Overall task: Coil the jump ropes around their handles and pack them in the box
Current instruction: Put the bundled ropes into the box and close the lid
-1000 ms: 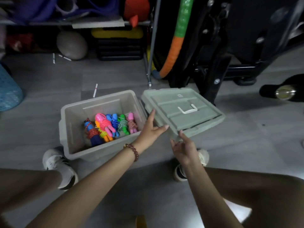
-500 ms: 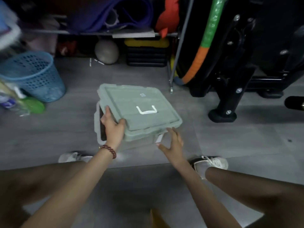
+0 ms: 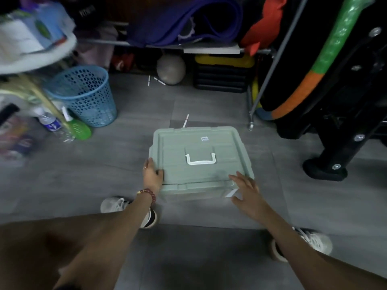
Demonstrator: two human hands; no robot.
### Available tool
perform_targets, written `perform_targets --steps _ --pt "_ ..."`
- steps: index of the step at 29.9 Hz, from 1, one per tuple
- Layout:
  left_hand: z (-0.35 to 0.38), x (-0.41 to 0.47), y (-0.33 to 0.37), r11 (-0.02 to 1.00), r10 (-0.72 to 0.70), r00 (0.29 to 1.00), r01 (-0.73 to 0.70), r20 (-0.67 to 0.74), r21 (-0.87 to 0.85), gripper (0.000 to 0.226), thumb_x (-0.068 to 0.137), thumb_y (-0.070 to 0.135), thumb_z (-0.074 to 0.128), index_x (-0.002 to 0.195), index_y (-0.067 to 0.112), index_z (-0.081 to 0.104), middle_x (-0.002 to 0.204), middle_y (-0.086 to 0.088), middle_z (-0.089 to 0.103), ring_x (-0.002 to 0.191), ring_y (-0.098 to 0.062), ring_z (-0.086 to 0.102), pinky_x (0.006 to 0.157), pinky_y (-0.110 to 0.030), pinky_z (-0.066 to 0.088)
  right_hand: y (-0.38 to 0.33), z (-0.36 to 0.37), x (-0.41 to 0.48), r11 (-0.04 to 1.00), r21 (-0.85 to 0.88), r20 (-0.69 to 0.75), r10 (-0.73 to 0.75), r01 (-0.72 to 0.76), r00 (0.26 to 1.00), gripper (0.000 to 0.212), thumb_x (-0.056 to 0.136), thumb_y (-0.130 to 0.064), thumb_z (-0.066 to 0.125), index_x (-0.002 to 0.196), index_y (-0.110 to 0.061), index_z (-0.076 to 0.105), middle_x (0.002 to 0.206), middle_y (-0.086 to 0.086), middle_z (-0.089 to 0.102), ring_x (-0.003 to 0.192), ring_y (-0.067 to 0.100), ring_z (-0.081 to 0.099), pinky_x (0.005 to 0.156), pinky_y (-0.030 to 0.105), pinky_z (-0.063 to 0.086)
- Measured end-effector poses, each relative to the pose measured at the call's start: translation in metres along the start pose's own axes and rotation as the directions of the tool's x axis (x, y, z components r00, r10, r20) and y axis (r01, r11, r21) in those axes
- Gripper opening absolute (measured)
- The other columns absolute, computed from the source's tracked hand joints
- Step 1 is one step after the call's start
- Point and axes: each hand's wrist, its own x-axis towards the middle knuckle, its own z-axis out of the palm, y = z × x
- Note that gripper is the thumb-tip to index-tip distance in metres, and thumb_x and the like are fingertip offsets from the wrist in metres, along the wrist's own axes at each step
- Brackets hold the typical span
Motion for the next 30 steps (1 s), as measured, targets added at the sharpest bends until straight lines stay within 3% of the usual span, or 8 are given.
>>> perform_targets --steps 8,11,14,16,19,23,26,30 --pt "0.016 0.015 -0.026 0.961 0.116 0.993 -0.120 0.033 0.250 0.072 0.084 -0.006 0.047 0.146 -0.004 0.011 0.147 -0.031 0.020 0.125 -0.047 0.035 0.108 -0.042 0.030 0.011 0.005 0.064 0.972 -0.087 0.058 0.222 -0.216 0.973 0.064 0.099 -0.032 0.041 0.151 -0.031 0.004 0.160 0.003 -0.007 0.145 0.033 -0.011 0.117 0.048 0.002" --pt "0.017 0.019 -0.033 0.945 0.158 0.985 -0.172 0.072 0.280 0.076 0.083 -0.005 0.044 0.150 0.011 0.010 0.146 -0.034 0.017 0.123 -0.050 0.034 0.107 -0.043 0.032 0.010 0.013 0.080 0.949 -0.159 0.067 0.287 -0.274 0.956 0.064 0.100 -0.039 0.035 0.151 -0.030 -0.003 0.160 -0.001 -0.010 0.144 0.034 -0.015 0.117 0.047 0.004" --pt "0.018 0.019 -0.026 0.929 0.116 0.988 -0.145 0.105 0.342 0.074 0.087 -0.001 0.042 0.150 0.017 0.008 0.151 -0.032 0.006 0.137 -0.045 0.018 0.113 -0.041 0.020 0.012 0.019 0.086 0.933 -0.225 0.061 0.301 -0.280 0.952 0.065 0.099 -0.046 0.033 0.150 -0.035 -0.007 0.159 -0.002 -0.013 0.144 0.032 -0.018 0.116 0.046 0.003" --pt "0.016 0.019 -0.012 0.888 0.003 0.990 -0.067 0.139 0.456 0.073 0.090 0.006 0.039 0.150 0.024 0.002 0.154 -0.024 -0.003 0.143 -0.037 0.001 0.114 -0.051 0.009 0.017 0.015 0.087 0.943 -0.211 0.073 0.279 -0.259 0.957 0.067 0.097 -0.051 0.034 0.149 -0.037 -0.007 0.159 -0.004 -0.012 0.144 0.031 -0.016 0.117 0.045 0.004" --pt "0.018 0.014 0.015 0.725 -0.058 0.992 -0.036 0.114 0.688 0.070 0.093 0.028 0.039 0.150 0.018 0.000 0.153 -0.016 -0.024 0.141 -0.030 -0.022 0.110 -0.060 -0.007 0.023 0.007 0.088 0.956 -0.208 0.082 0.228 -0.207 0.970 0.070 0.093 -0.054 0.043 0.150 -0.039 0.005 0.159 -0.008 0.000 0.144 0.028 -0.005 0.115 0.044 0.016" --pt "0.063 -0.010 0.056 0.739 0.151 0.879 -0.404 0.452 0.539 0.090 0.086 0.066 0.040 0.146 0.031 -0.017 0.147 0.000 -0.037 0.138 -0.025 -0.032 0.108 -0.056 -0.015 0.036 0.006 0.088 0.987 -0.138 -0.092 0.070 -0.082 0.993 0.058 0.090 -0.044 0.055 0.144 -0.035 0.033 0.150 -0.006 0.032 0.135 0.024 0.017 0.110 0.039 0.030" --pt "0.096 -0.025 0.067 0.680 0.141 0.764 -0.537 0.629 0.499 0.083 0.085 0.069 0.038 0.144 0.042 -0.015 0.143 0.012 -0.039 0.137 -0.021 -0.032 0.107 -0.063 -0.015 0.044 0.012 0.083 0.991 -0.129 -0.118 -0.039 0.023 0.992 0.045 0.092 -0.029 0.051 0.137 -0.027 0.048 0.143 -0.002 0.043 0.131 0.028 0.027 0.110 0.035 0.029" --pt "0.109 -0.034 0.047 0.570 0.111 0.752 -0.583 0.649 0.578 0.080 0.085 0.070 0.034 0.143 0.045 -0.014 0.152 0.010 -0.028 0.140 -0.021 -0.027 0.103 -0.065 -0.015 0.063 0.016 0.065 0.963 -0.004 -0.190 -0.266 0.270 0.945 0.033 0.081 -0.023 0.046 0.097 -0.016 0.074 0.104 0.007 0.070 0.103 0.023 0.061 0.098 0.024 0.029"
